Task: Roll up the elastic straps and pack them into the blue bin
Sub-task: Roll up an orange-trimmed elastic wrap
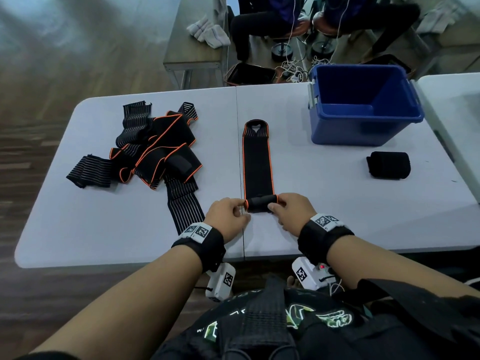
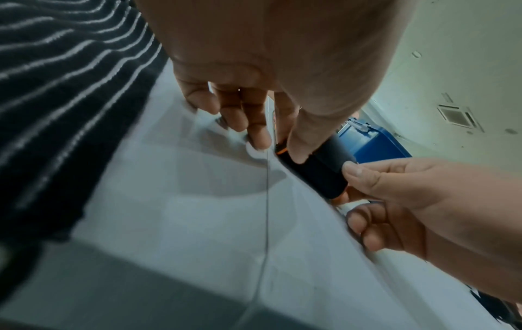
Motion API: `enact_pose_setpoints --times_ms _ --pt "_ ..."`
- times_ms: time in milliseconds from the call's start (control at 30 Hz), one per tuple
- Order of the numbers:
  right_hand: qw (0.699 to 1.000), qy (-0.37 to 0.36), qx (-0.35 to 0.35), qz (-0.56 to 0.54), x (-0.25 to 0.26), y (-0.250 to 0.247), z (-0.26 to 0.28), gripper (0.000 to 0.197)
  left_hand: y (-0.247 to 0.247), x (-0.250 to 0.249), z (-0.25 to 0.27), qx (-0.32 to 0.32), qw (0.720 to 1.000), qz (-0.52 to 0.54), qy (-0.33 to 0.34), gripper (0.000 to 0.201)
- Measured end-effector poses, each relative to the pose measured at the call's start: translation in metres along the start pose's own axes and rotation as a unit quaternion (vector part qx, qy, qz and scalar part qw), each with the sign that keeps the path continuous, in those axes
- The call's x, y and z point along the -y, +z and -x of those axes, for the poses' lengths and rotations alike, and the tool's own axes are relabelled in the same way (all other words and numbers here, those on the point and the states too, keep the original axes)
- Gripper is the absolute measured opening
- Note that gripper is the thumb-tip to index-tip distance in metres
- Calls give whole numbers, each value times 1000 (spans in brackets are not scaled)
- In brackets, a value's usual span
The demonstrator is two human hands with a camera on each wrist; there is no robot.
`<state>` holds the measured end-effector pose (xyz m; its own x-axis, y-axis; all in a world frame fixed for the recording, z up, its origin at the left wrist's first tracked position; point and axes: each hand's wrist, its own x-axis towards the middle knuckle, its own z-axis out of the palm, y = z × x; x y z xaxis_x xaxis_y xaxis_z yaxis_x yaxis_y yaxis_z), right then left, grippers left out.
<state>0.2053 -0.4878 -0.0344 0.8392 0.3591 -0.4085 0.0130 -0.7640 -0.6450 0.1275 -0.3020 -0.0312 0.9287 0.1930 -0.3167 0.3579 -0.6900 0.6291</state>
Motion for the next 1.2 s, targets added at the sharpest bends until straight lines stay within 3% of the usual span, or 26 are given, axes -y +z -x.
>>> enact_pose_setpoints --times_ms 100,233,400,533,633,733,833,933,1067,1200 --pt "1000 17 -4 -7 1 3 0 25 0 -1 -2 0 999 27 -34 19" --pt "999 34 -1 4 7 2 -1 34 0 -4 -4 -8 997 45 -69 24" --pt "997 58 25 50 14 -2 -7 48 -1 -11 -5 -10 995 14 -94 28" --pt "994 84 47 57 17 -3 -13 46 -6 -16 -8 -24 993 -33 -108 22" --pt "991 95 56 75 22 -4 -15 46 -7 -16 -6 -80 992 -59 -73 10" --pt "992 94 42 67 21 -4 -15 41 -2 -13 -5 -111 983 -144 35 24" --pt "997 66 -20 31 20 -2 -10 26 -1 -11 -6 -99 968 -214 85 27" --pt "997 20 -32 61 23 -2 -10 21 0 -9 -5 -81 960 -253 89 33" --pt "989 -21 -9 144 27 -1 -12 27 0 -1 -3 -46 965 -249 70 52" --pt "988 -57 4 143 21 0 -5 35 -1 3 -6 -46 973 -218 64 49"
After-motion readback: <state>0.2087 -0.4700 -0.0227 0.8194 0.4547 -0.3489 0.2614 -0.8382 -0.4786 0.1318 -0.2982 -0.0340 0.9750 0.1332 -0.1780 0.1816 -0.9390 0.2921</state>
